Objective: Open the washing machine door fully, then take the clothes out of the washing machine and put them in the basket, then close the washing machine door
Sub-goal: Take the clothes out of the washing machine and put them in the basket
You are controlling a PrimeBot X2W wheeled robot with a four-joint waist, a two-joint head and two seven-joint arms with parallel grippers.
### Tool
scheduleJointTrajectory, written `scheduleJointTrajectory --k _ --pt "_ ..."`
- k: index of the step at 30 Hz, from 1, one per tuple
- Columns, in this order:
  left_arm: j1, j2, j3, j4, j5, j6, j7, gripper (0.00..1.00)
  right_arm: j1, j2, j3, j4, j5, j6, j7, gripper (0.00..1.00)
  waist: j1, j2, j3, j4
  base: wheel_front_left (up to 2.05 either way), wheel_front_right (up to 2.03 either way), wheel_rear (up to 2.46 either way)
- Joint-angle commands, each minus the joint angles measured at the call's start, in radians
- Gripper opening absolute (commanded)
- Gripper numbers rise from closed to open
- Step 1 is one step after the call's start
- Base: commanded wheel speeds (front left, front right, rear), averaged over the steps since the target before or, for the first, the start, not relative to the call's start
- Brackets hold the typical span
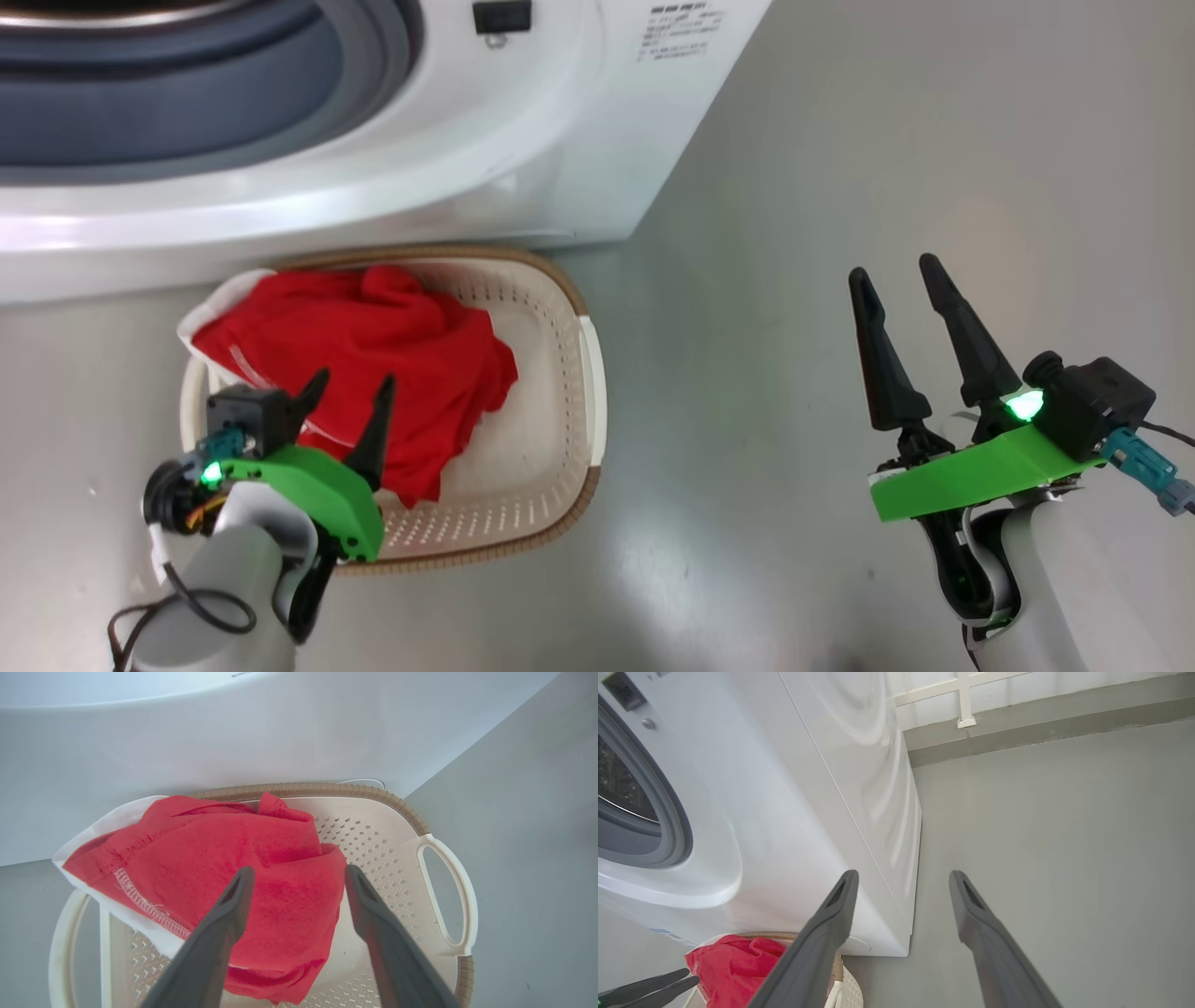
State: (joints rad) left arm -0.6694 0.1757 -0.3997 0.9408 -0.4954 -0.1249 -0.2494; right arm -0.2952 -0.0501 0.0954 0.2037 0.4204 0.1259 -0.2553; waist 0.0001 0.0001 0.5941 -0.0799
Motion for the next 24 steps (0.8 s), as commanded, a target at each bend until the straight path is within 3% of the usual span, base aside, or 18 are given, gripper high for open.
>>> scheduleJointTrajectory --k 1,24 --pt "0.037 0.028 0.040 -0.022 0.004 -0.006 -0.012 1.00 0.025 0.000 0.017 -0.014 -0.011 0.005 -0.006 1.00 -0.0001 -0.0001 -0.056 0.009 0.00 0.00 0.00" --pt "0.293 -0.005 0.290 -0.242 0.168 -0.006 -0.012 1.00 0.190 -0.001 -0.015 0.040 -0.041 0.005 -0.006 1.00 -0.0001 -0.0001 -0.377 0.043 0.00 0.00 0.00"
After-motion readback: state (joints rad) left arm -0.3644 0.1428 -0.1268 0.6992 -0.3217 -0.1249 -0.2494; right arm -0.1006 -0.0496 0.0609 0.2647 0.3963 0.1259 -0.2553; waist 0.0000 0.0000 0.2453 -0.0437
